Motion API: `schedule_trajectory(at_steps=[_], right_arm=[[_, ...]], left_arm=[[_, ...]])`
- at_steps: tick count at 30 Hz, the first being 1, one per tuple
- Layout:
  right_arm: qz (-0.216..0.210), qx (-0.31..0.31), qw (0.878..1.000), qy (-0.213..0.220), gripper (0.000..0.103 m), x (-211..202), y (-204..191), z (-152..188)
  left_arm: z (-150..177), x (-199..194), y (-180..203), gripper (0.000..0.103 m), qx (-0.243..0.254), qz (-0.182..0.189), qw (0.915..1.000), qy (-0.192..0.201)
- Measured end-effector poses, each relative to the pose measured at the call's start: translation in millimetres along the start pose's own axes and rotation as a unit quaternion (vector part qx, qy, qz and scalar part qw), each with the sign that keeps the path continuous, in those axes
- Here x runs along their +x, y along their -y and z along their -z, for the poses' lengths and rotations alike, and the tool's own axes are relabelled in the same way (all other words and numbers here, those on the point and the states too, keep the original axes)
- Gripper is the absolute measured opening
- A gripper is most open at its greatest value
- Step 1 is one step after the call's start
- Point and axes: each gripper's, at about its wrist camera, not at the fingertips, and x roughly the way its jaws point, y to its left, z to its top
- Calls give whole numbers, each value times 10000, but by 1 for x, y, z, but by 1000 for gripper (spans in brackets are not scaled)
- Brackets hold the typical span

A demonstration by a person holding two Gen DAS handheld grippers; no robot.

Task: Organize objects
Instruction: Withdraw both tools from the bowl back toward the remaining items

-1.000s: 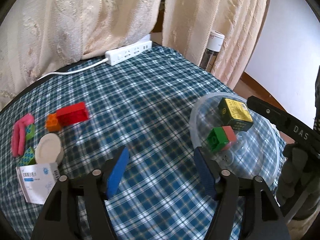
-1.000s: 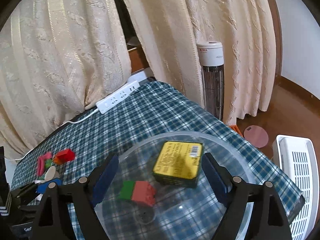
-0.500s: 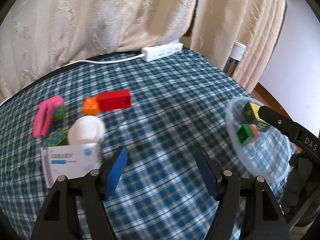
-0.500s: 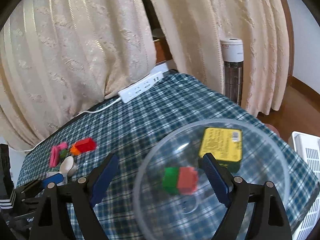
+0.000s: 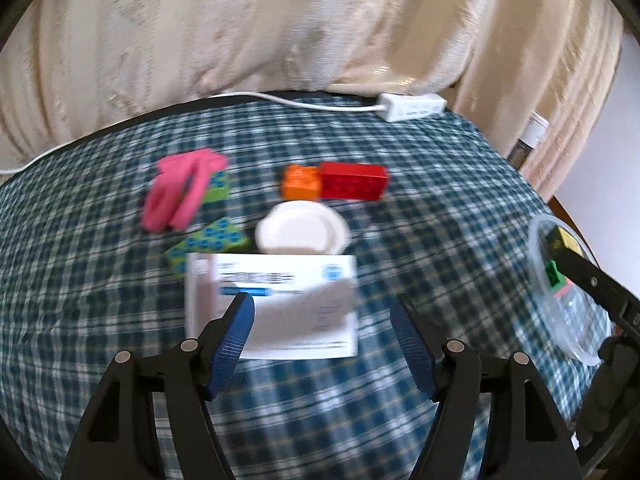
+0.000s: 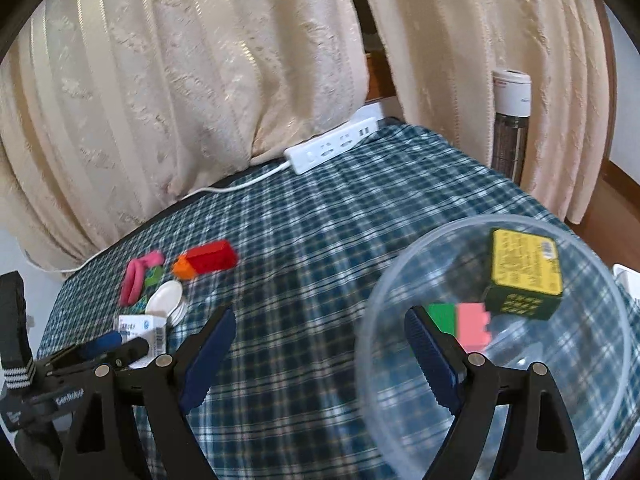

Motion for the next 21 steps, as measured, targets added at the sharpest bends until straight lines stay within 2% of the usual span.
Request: schedule_trajectory(at_steps=[7, 21], right_arm=[[-197, -290, 9992, -184, 89, 13, -30, 6], [-792, -1265, 9885, -260, 89, 38, -104, 11]], left_arm=[[0, -7, -40, 72, -393, -200, 9990, 69], [7, -12, -83, 72, -728, -526, 9959, 140]])
